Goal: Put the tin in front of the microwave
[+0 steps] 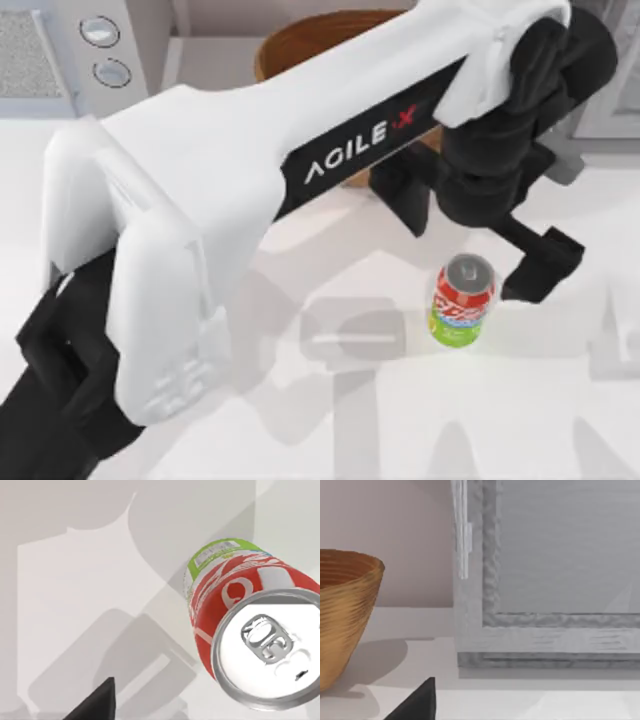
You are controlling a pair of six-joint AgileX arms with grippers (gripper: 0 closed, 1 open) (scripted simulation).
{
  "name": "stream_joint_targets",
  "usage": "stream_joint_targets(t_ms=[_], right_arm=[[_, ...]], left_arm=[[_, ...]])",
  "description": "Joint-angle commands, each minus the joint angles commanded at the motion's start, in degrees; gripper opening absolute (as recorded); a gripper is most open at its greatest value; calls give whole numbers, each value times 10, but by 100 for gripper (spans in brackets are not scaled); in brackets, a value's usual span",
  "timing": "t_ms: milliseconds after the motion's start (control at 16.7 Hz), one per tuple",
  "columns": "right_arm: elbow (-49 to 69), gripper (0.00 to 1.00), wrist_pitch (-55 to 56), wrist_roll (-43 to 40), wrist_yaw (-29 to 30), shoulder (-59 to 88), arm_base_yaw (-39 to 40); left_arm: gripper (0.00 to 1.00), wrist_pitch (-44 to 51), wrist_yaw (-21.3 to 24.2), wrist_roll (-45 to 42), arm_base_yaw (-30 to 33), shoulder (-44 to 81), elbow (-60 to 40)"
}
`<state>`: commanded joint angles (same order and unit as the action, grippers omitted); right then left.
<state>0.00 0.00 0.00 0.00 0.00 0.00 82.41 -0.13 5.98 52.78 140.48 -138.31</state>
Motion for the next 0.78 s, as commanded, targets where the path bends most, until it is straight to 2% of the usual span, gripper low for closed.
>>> stream_joint_targets(t_ms=[480,780], right_arm=[[0,100,0,0,0,0,0],[0,100,0,0,0,0,0]], left_arm=[[100,2,0,2,1,11,-16],[100,-70,0,1,2,11,58]])
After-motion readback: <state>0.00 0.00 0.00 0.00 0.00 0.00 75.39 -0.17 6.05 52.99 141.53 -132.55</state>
